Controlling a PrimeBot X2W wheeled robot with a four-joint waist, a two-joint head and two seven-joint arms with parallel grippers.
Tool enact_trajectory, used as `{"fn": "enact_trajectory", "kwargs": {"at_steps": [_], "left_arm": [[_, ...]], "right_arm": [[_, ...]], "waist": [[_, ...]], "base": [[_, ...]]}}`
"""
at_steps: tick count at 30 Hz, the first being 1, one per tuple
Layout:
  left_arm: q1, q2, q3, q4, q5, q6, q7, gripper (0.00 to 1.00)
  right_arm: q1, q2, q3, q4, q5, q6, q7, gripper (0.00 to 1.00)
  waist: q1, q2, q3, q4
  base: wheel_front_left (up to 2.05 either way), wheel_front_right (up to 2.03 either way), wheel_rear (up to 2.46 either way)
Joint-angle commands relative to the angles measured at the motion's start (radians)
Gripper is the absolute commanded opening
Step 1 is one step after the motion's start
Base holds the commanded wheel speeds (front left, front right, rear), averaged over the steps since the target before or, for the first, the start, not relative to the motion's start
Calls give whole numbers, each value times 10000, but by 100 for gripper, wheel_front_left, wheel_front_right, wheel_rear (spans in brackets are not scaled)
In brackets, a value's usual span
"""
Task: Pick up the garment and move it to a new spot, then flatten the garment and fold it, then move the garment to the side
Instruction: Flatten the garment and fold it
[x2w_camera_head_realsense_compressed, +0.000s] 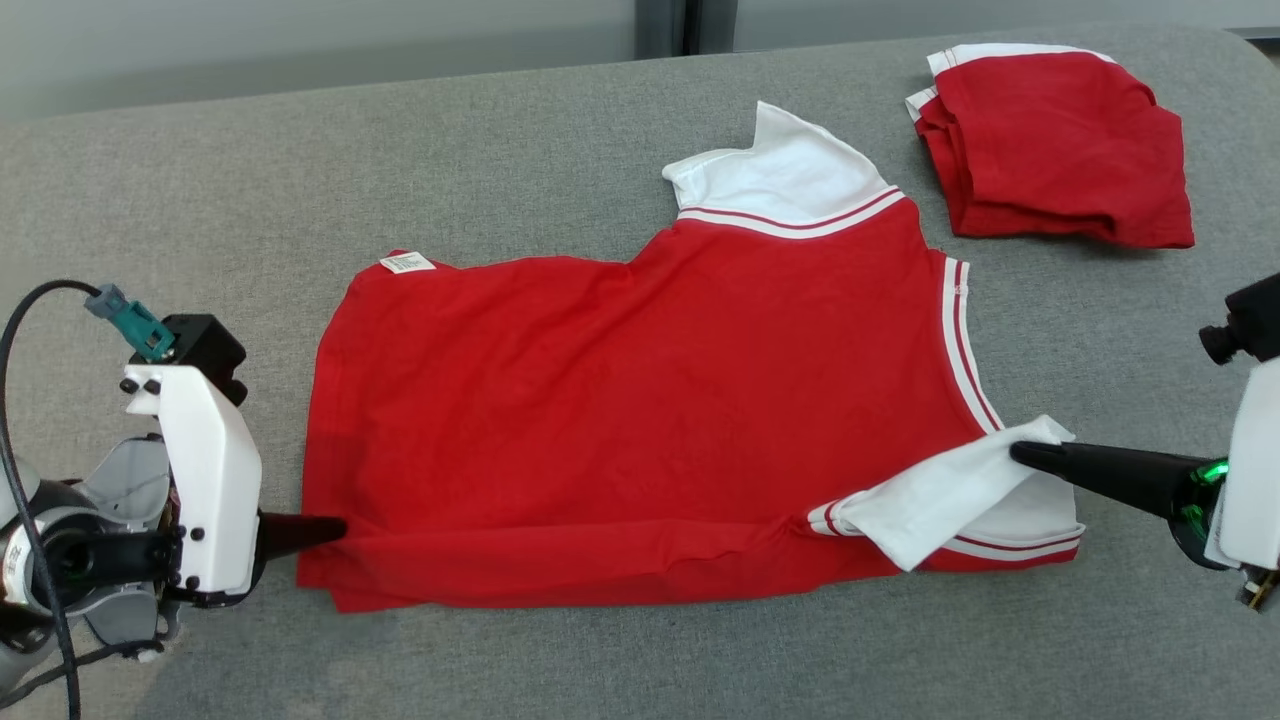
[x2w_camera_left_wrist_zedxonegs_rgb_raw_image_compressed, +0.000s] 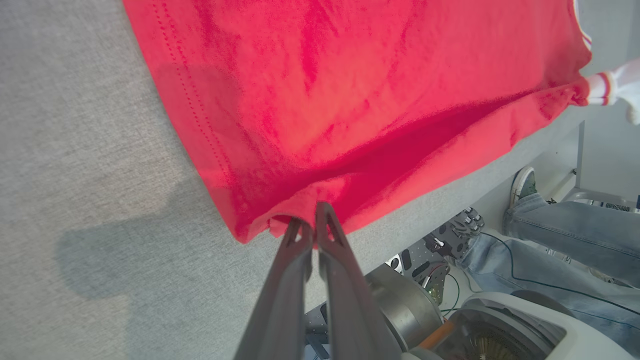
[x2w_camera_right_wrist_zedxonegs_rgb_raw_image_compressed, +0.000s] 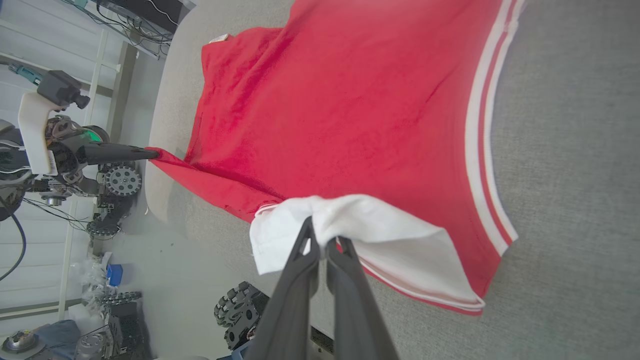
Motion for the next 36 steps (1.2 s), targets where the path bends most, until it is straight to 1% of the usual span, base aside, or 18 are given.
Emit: {"fn": "enact_trajectory", "kwargs": {"at_steps": [1,5,9,16,17,23,27,32,36], "left_arm": [[-226,-114,50,201,-74,-1,111,0],[-488,-486,-36,747,-139,-34,408,0],[-522,-768,-58,1206,-182,-119,456,0],[-404,-969,-144,1727,-208,-296,530,0],[-404,-969,-144,1727,-208,-296,530,0],[-526,-1131,-160,2112,-179,-272,566,0],[-600,-1357,-130,2416,-215,-323,542,0],[-610,-1497,-134,2868,-255,-293,606,0],[-641,-1623,-116,3210,-244,-373,575,0]], "right_arm": [[-241,231,49,283,107,5,242,0],[-641,862,300,1228,245,5,798,0],[-799,1381,476,2002,365,5,1089,0],[-954,2141,599,3129,512,5,1358,0],[-954,2141,599,3129,512,5,1358,0],[-1205,2846,650,4047,582,5,1533,0],[-1310,3280,681,4645,597,5,1630,0],[-1393,3719,705,5408,385,5,1585,0],[-1483,4044,719,5917,214,5,1623,0]], "waist": [[0,0,20,-3],[0,0,-54,37],[0,0,-177,66],[0,0,-397,113],[0,0,-397,113],[0,0,-528,139],[0,0,-611,175],[0,0,-662,193],[0,0,-661,171]], "base": [[0,0,0],[0,0,0],[0,0,0],[0,0,0],[0,0,0],[0,0,0],[0,0,0],[0,0,0],[0,0,0]]}}
